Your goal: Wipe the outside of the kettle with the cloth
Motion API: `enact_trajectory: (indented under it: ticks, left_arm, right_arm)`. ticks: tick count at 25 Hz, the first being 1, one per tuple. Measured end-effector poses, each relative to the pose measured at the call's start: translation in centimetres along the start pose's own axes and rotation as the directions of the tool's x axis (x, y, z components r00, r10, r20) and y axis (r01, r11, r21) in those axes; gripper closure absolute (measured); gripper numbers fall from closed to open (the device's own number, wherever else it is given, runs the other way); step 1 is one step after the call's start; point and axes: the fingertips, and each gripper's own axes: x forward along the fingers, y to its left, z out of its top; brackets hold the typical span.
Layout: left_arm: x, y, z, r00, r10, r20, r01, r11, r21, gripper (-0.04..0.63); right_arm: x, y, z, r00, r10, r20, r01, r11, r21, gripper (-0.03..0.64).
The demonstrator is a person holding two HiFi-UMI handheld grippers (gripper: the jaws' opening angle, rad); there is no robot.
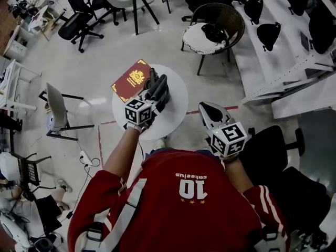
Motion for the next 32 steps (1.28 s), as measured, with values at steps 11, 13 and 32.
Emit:
enact_trajectory:
  ticks: [11, 13, 32]
  left_arm:
    - [1.8, -1.5, 3.5, 0.997, -0.053, 0.050, 0.051, 0.998, 0.041, 0.549]
    - [1.5, -1.9, 4.1, 0.996, -0.057, 0.063, 0.054, 0.997, 0.049, 0.549]
    - [-10.8, 6.3, 5.5, 0.971, 0.144, 0.189, -0.151, 0.988, 0.021, 0.549]
  right_arm:
    - [-1.7, -0.6, -0.4, 0.998, -0.056, 0.011, 0.056, 0.998, 0.013, 0.600]
    - [-1.8, -0.6, -0.5, 0.998, -0.056, 0.011, 0.056, 0.998, 0.014, 0.600]
    - [2.5, 4.8, -0.5, 0.999, 0.011, -0.045, -0.013, 0.999, -0.050, 0.600]
